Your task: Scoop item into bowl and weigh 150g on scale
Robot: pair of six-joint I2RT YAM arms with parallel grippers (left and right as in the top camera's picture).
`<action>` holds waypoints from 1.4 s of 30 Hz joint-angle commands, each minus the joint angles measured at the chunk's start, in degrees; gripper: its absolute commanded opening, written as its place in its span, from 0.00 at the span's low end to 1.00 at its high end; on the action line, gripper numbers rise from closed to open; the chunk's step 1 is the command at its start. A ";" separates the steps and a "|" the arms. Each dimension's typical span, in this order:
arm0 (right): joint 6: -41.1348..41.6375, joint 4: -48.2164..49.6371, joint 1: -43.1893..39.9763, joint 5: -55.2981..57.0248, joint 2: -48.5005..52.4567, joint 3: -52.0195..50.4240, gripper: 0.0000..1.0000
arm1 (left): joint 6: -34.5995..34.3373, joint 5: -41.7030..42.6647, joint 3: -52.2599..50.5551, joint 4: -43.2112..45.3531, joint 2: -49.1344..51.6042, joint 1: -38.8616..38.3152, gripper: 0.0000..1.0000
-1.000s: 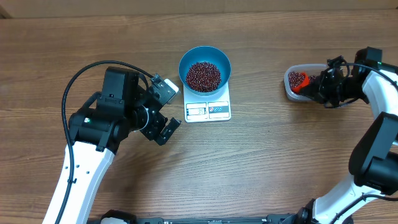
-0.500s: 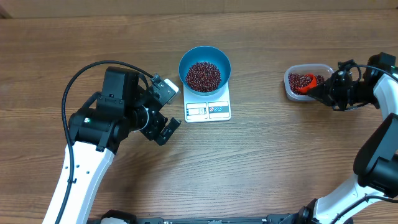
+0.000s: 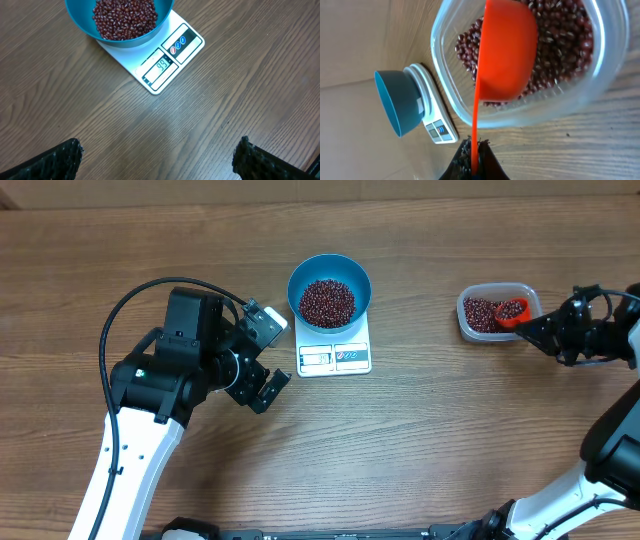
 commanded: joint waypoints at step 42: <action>-11.72 -11.72 -1.20 -19.74 0.11 -0.22 0.04 | 0.02 0.04 1.51 0.04 0.46 -0.11 1.00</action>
